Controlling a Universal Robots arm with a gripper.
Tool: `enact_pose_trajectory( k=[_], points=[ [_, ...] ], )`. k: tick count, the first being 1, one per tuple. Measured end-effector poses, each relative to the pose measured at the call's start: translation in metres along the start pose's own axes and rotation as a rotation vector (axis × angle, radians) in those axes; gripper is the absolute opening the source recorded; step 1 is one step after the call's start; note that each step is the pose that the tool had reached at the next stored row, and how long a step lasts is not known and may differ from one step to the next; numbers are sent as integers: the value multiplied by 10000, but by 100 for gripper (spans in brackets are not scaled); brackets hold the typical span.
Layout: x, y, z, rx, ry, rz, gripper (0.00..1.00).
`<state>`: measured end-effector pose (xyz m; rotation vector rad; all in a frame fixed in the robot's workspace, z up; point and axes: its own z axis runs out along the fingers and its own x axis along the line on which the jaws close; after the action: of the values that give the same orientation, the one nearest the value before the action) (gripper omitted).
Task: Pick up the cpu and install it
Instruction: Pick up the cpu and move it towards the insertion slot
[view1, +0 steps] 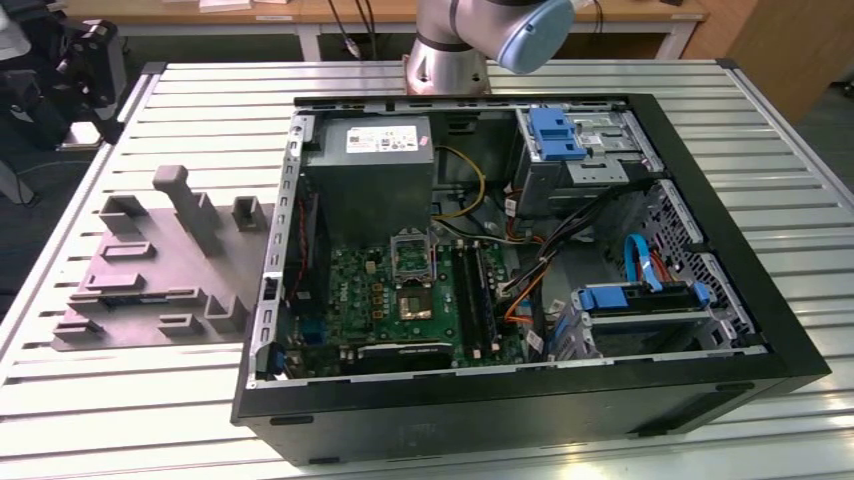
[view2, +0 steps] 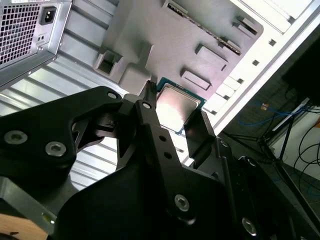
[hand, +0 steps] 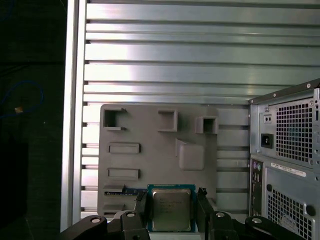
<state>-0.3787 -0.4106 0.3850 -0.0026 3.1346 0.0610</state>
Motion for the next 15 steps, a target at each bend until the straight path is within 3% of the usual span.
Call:
enact_pose_trajectory(
  k=[15],
  points=[
    [-68, 0, 1, 0, 0, 0, 47]
  ],
)
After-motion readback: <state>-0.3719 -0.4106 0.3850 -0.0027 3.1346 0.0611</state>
